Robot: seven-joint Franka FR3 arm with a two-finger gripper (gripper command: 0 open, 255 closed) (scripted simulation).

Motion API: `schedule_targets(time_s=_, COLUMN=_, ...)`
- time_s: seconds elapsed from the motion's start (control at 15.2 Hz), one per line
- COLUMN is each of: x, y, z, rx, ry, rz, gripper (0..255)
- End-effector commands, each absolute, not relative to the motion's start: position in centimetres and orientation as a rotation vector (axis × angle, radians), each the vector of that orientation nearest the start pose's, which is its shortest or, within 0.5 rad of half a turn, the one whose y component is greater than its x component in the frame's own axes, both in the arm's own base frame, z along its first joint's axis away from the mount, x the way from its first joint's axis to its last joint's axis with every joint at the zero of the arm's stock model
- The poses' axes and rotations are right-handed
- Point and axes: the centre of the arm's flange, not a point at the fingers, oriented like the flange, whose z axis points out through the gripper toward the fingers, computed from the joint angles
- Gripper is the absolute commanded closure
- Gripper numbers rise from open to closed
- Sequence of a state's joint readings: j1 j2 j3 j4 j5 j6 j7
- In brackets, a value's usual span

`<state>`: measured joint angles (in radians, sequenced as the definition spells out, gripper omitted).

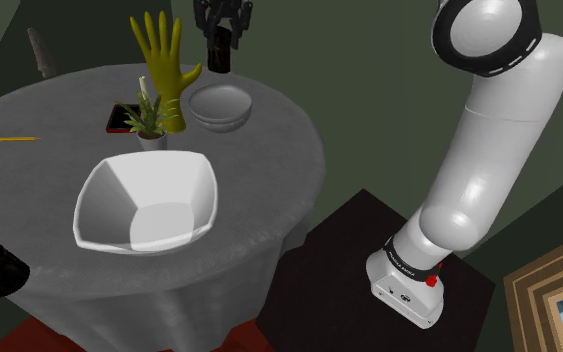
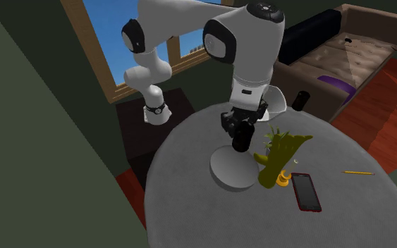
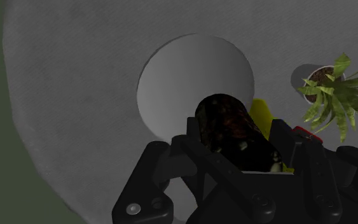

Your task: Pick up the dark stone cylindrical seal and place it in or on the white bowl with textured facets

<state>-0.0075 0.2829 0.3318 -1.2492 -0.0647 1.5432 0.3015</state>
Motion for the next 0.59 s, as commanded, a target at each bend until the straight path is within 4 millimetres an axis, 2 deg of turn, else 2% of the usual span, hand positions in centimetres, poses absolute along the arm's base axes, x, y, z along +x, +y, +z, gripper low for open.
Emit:
schedule_targets(time_s=0.0, x=62.5, y=13.7, z=61.7, rx=-3.109, ry=-0.012, rz=-0.025, gripper=255)
schedule_targets(time_s=0.53, x=62.5, y=13.7, z=57.4, rx=-3.109, ry=-0.012, rz=-0.025, gripper=255)
